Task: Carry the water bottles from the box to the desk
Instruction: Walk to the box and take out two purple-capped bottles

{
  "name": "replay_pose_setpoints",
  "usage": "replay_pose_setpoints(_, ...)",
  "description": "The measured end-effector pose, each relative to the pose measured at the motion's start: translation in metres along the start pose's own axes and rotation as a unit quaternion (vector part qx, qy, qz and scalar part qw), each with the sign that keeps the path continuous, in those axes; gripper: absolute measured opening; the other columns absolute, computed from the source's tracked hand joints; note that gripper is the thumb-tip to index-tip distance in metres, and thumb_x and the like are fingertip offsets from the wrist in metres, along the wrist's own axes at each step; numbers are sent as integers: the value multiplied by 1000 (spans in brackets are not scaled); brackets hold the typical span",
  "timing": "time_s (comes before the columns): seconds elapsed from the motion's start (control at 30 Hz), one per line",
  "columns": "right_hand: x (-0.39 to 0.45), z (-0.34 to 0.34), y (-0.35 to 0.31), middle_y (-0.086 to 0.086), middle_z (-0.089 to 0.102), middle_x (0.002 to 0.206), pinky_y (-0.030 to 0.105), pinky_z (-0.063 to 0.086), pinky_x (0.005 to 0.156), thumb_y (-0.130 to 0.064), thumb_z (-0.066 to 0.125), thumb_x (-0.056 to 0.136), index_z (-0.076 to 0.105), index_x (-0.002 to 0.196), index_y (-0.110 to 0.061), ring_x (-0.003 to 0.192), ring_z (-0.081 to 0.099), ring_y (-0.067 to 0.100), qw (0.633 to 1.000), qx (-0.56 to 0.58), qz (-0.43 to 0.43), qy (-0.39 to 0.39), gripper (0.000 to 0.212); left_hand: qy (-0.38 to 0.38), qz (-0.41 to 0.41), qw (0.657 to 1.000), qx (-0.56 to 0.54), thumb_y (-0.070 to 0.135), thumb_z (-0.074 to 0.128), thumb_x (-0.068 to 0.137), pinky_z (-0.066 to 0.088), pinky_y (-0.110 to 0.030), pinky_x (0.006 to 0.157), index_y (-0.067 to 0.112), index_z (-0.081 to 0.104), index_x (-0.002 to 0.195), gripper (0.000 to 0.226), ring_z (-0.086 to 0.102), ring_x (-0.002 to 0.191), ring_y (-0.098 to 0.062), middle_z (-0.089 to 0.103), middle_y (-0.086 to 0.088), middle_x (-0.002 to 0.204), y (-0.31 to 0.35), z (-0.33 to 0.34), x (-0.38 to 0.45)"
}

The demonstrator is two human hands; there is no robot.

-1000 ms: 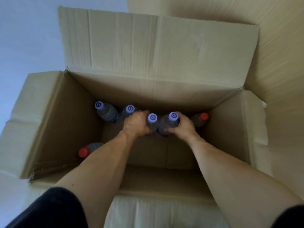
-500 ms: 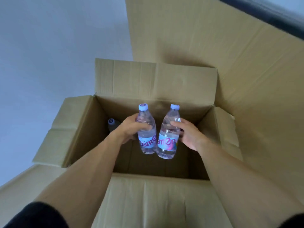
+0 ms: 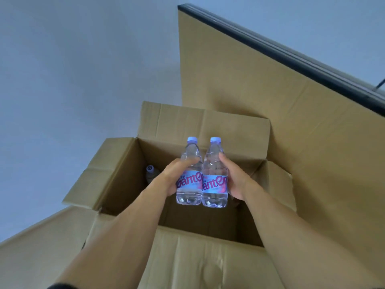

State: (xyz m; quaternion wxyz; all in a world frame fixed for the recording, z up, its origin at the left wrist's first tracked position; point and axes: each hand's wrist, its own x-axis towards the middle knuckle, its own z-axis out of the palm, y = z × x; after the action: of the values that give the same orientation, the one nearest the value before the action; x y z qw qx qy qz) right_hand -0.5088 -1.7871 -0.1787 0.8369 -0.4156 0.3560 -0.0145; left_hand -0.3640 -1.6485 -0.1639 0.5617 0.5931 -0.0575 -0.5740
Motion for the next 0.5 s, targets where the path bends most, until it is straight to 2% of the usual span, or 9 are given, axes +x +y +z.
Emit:
replay_pose_setpoints(0.07,0,2,-4,15,71,122,45,57,91,-63,56,91,63,131,-14,112,69,32,1000,-10,7,-10,63,16,10,1000,5,20,76,87,57,-55,91,1,59,130,50,69,101,-39,66,-30,122,-2,0,-5)
replay_pose_setpoints(0.13,1,5,-8,15,70,124,48,53,98,-64,56,90,63,131,-13,115,68,32,999,-26,7,-26,66,48,20,999,-3,18,78,85,57,-57,90,6,55,130,53,70,106,-41,66,-29,122,-4,0,-12)
replay_pose_setpoints(0.2,-1,12,-14,16,69,125,51,50,102,-62,60,88,61,132,-12,116,67,34,997,-59,-1,-45,67,77,29,996,-32,19,81,83,61,-53,82,11,53,128,53,72,103,-39,68,-25,119,-7,-2,-20)
replay_pose_setpoints(0.3,-4,28,-21,20,68,125,51,53,100,-47,77,80,55,134,-7,116,66,37,991,-102,-25,-78,71,99,47,992,-63,21,83,81,61,-47,73,13,53,126,55,74,96,-36,70,-23,116,-8,-8,-35)
replay_pose_setpoints(0.37,-6,41,-23,21,68,125,52,53,100,-40,79,81,53,136,-6,116,65,38,989,-115,-29,-92,70,108,64,990,-68,23,84,80,60,-45,72,16,54,127,56,74,96,-36,70,-22,117,-6,-15,-49)
replay_pose_setpoints(0.5,-9,77,-26,18,70,121,48,55,95,-40,76,78,54,135,-10,110,68,34,985,-124,-18,-120,68,127,99,983,-87,23,84,81,60,-47,75,17,52,128,57,73,101,-38,68,-23,121,-2,-37,-80)
